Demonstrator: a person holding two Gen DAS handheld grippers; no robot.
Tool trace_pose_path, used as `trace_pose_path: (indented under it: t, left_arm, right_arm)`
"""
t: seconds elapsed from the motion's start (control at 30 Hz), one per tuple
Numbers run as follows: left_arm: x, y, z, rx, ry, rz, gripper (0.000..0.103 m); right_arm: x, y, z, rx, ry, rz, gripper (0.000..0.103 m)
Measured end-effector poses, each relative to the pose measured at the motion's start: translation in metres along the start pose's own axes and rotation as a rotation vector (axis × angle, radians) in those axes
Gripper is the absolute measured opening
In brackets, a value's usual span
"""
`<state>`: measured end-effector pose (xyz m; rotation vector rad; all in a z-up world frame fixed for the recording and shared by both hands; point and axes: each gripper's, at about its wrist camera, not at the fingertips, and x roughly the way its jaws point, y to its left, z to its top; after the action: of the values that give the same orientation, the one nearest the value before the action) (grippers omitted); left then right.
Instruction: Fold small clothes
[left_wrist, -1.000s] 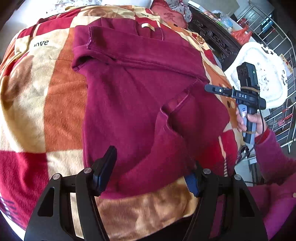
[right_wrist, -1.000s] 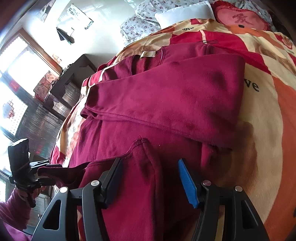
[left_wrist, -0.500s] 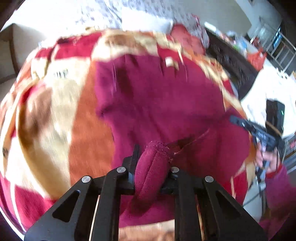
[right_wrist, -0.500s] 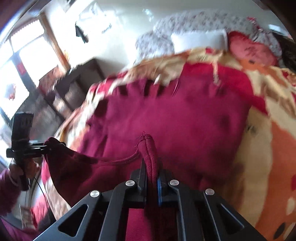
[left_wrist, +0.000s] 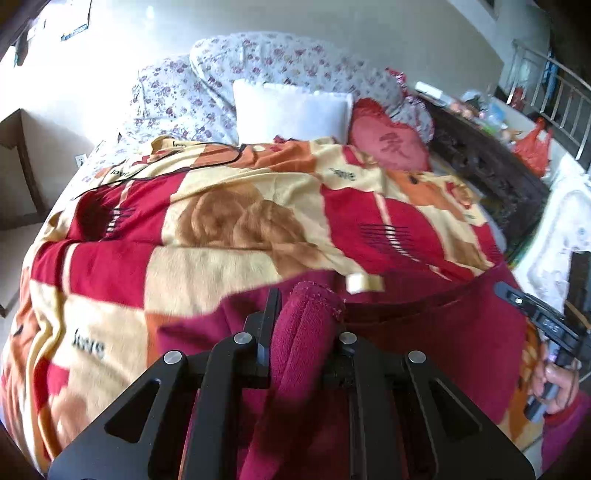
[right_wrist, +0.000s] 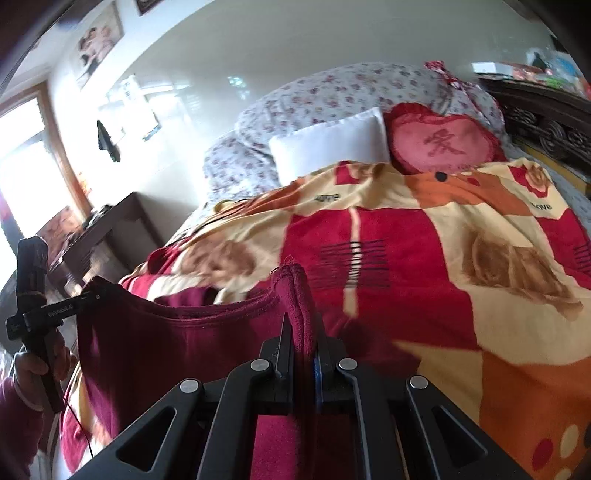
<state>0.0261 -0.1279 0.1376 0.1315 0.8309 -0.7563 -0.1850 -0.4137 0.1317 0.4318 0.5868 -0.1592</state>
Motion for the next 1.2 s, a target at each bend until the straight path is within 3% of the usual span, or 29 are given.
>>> trace_pose_path:
  t: [0.1,0.27,0.33,0.43,0.53,0.7,0.77,0.93,1.2]
  left_arm:
    - [0.032,0.010,0.002,-0.027,0.026,0.039,0.013]
    - [0.063,0.038,0.000,-0.157,0.104,0.007,0.015]
    - [0.057,0.042,0.001,-0.185,0.085,0.001,0.030]
    - [0.039,0.049,0.009,-0.209,0.041,0.013,0.049]
    - [0.019,0.051,0.009,-0.221,0.011,-0.012,0.049]
    - [0.004,0.037,-0.009,-0.151,0.014,0.026,0.052]
    - [0.009,0.030,-0.016,-0.121,0.036,0.058,0.052]
    - [0.026,0.024,-0.026,-0.104,0.047,0.113,0.052]
    - [0.059,0.028,-0.030,-0.100,0.083,0.183,0.052]
  right_arm:
    - [0.019,-0.012,0.004,0.019,0.010,-0.016,0.007]
    - [0.056,-0.026,0.001,0.036,0.081,-0.066,0.009]
    - [0.052,-0.031,0.006,0.041,0.070,-0.082,0.027]
    - [0.036,-0.032,0.012,0.054,0.033,-0.073,0.034]
    - [0.019,-0.019,0.012,0.031,0.036,-0.040,0.034]
    - [0.007,0.010,-0.003,-0.074,0.055,-0.053,0.034]
    - [0.011,0.017,-0.008,-0.082,0.075,-0.013,0.034]
    - [0.033,0.024,-0.009,-0.099,0.090,-0.009,0.034]
    - [0.075,0.009,-0.005,-0.073,0.121,-0.046,0.034]
